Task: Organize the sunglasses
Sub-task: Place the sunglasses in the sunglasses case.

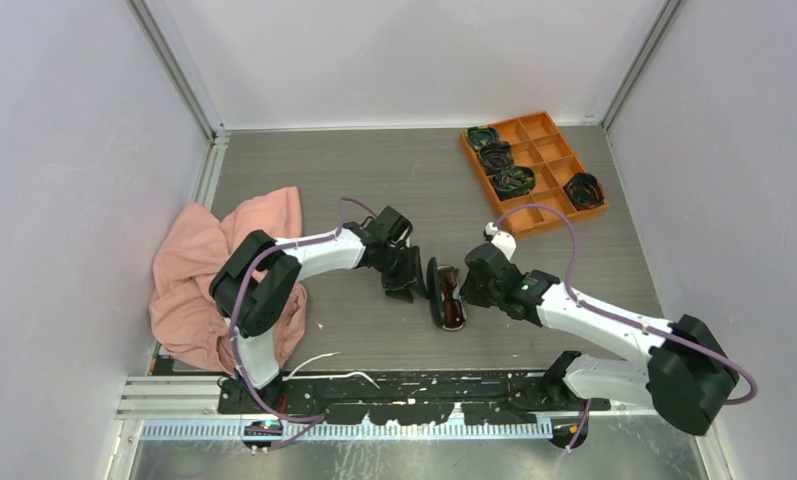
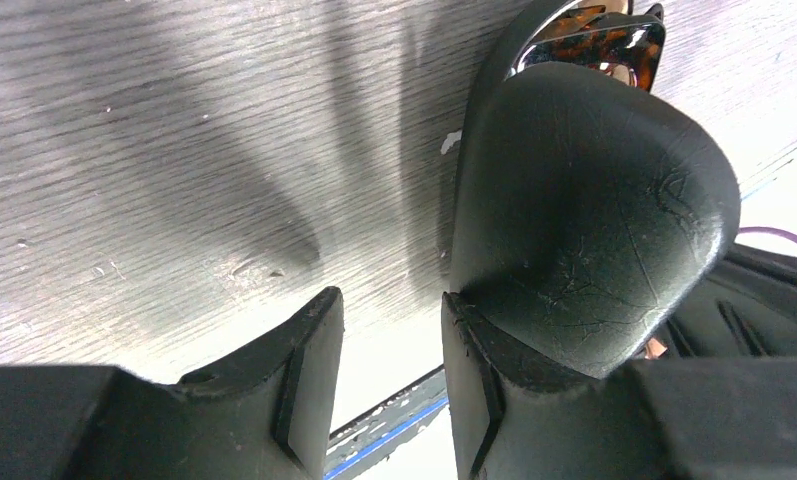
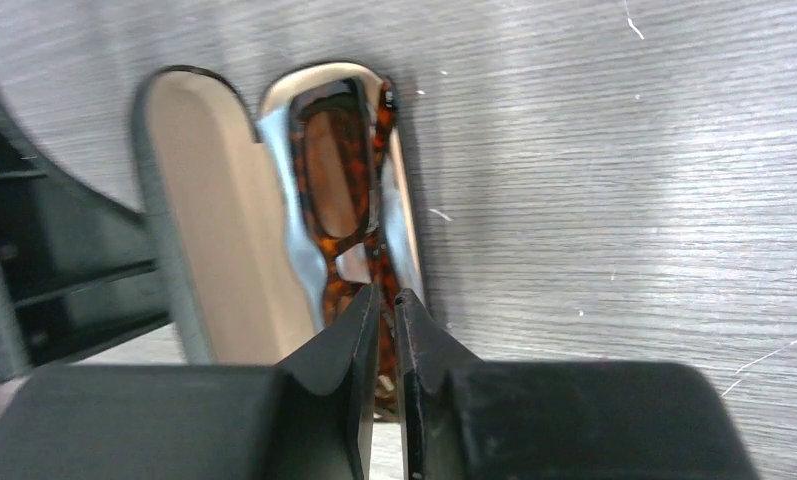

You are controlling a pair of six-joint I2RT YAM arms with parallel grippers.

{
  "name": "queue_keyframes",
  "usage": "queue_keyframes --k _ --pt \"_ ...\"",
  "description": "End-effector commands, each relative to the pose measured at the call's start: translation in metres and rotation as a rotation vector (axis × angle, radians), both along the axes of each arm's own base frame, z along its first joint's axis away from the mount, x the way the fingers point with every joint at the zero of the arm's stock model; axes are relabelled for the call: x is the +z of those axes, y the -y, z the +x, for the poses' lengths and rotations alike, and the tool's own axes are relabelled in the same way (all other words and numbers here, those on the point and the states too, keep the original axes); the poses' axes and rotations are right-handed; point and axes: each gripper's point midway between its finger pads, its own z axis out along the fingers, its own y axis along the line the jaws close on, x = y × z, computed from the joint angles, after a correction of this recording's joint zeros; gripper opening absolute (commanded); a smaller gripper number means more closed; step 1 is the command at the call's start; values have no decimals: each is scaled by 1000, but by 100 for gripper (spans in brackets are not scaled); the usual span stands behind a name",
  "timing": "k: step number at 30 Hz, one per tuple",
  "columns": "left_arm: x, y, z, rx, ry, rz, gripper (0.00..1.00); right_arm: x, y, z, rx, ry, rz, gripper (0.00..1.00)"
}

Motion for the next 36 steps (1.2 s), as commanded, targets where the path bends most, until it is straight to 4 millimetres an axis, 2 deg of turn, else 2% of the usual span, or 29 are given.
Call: queue_keyframes --k 1,14,20,26,29,31,34,36 --pt "14 18 9 -19 34 -67 42 -12 4 12 -35 -6 -68 16" --pt "12 22 10 -29 20 -79 42 -27 -21 18 -20 -46 -4 7" --pt "12 23 10 -30 17 -82 42 -28 -18 19 -15 -51 -39 6" --pt "14 24 9 -36 15 -84 42 1 3 17 -46 18 -70 7" --pt "14 24 10 -35 16 -84 42 14 6 16 -49 43 -55 8" --pt "13 23 9 -35 14 -82 42 19 4 16 -46 55 -30 10" --pt "12 24 10 -36 13 -81 42 20 -7 15 -21 53 22 28" --pt "12 24 10 -37 13 -82 42 17 -14 16 -6 44 38 33"
